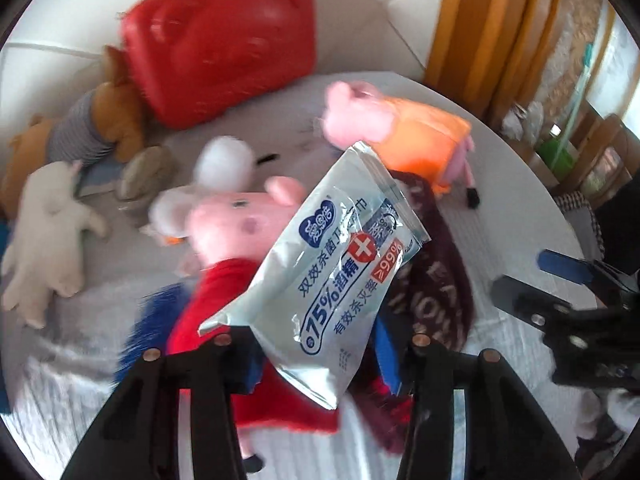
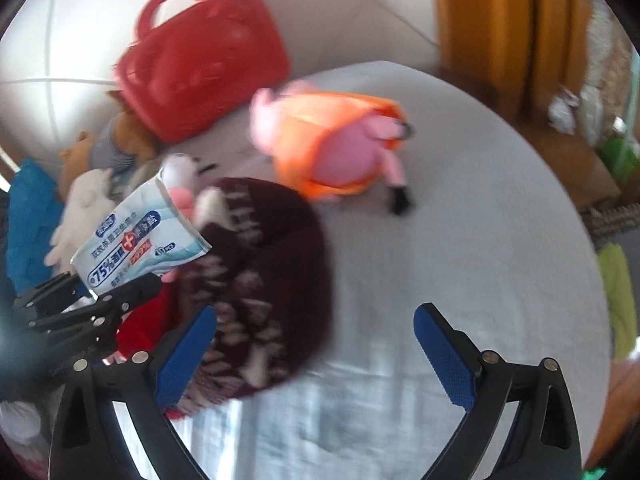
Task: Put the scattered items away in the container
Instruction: 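Lower both grippers toward the alcohol wipes pack and maroon knit hat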
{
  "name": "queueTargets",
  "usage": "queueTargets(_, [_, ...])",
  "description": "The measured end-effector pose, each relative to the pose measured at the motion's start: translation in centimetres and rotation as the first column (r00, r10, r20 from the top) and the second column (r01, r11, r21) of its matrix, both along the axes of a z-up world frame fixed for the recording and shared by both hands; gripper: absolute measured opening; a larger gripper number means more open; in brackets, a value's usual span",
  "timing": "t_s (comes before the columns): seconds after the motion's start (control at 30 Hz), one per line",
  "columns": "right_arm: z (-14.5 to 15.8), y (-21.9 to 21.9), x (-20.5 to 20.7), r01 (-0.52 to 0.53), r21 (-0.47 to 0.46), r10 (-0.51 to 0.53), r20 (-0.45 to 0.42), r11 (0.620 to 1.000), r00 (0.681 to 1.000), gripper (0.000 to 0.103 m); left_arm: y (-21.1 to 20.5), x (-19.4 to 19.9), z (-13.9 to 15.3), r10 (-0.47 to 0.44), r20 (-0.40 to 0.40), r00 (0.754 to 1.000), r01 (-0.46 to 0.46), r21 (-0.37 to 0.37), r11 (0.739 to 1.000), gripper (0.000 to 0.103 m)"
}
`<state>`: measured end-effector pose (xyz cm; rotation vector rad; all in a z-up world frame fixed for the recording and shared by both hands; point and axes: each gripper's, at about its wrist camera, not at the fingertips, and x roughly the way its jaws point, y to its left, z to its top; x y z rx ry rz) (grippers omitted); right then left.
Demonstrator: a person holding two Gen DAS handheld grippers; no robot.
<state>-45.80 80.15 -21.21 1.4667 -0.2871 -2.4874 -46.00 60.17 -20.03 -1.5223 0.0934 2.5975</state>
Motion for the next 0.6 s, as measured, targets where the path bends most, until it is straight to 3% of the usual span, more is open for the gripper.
queueTargets(0.33, [-4.0, -6.9, -3.3, -0.09, -0.008, 0.09, 0.044, 0.996, 0.995, 0.103, -6.4, 1.6, -1.0, 0.139, 0.035, 0.99, -0.138, -0.017, 0.99, 0.045])
queueTargets(0.5, [-6.7, -7.9, -4.8, -0.074, 0.057, 0.069, 0.085, 0.996, 0.994, 0.103, -7.4, 1.3, -1.5, 0.15, 0.032, 0.988, -0.15, 0.001, 0.989, 0.045])
queueTargets(0.6, [-7.0, -8.7, -4.9, -0.095, 0.116, 0.087, 0.065, 0.989, 0.994, 0.103, -7.6, 1.3, -1.7, 0.149, 0.03, 0.988, -0.149, 0.011, 0.989, 0.045])
